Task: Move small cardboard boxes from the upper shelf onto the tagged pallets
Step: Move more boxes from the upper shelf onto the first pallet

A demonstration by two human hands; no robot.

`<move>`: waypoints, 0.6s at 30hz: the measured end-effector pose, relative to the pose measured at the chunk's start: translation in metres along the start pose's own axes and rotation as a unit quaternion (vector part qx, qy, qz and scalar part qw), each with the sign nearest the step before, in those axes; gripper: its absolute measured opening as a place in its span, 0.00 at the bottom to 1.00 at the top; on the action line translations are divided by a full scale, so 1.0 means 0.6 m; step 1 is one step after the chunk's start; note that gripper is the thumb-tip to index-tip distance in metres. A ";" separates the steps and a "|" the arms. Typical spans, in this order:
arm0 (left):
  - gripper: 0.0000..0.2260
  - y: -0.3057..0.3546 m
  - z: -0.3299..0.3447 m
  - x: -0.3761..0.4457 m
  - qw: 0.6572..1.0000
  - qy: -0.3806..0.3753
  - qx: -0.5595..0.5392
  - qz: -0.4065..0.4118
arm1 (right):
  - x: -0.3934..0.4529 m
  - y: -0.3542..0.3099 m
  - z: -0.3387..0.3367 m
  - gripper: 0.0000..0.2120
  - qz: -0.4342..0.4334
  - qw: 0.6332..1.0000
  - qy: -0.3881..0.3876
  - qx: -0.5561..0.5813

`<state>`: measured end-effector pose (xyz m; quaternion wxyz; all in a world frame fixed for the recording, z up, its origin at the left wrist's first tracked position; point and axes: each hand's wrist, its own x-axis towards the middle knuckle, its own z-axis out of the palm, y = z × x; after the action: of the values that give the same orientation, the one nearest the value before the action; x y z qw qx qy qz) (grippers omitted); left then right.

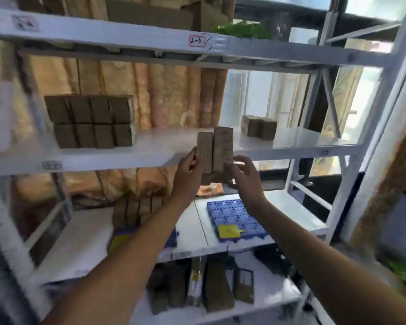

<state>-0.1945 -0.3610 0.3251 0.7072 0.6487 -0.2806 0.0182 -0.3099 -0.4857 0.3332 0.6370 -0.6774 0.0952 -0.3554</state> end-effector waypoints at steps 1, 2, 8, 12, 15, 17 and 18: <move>0.18 -0.010 -0.026 -0.037 1.000 0.011 0.001 -0.012 | -0.033 0.015 0.020 0.11 0.014 1.000 -0.005 -0.009; 0.16 -0.020 -0.046 -0.069 1.000 0.021 0.004 -0.019 | -0.059 0.031 0.037 0.11 0.025 0.999 -0.010 -0.021; 0.13 -0.086 -0.181 -0.201 0.994 0.056 0.050 -0.083 | -0.186 0.113 0.146 0.11 0.086 0.993 -0.055 -0.063; 0.21 -0.115 -0.252 -0.231 0.986 0.046 0.045 -0.156 | -0.233 0.143 0.204 0.18 0.127 0.987 -0.058 -0.080; 0.22 -0.128 -0.306 -0.239 0.984 0.024 0.044 -0.171 | -0.252 0.164 0.252 0.27 0.169 0.979 -0.065 -0.094; 0.23 -0.131 -0.343 -0.253 0.979 0.001 0.050 -0.197 | -0.268 0.175 0.282 0.29 0.190 0.973 -0.077 -0.106; 0.23 -0.132 -0.363 -0.262 0.976 -0.010 0.053 -0.213 | -0.278 0.179 0.299 0.30 0.200 0.970 -0.079 -0.117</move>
<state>-0.2148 -0.1179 0.1871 0.6568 0.7302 -0.1414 -0.1243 -0.2887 -0.2642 0.1846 0.6173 -0.7402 0.2185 -0.1523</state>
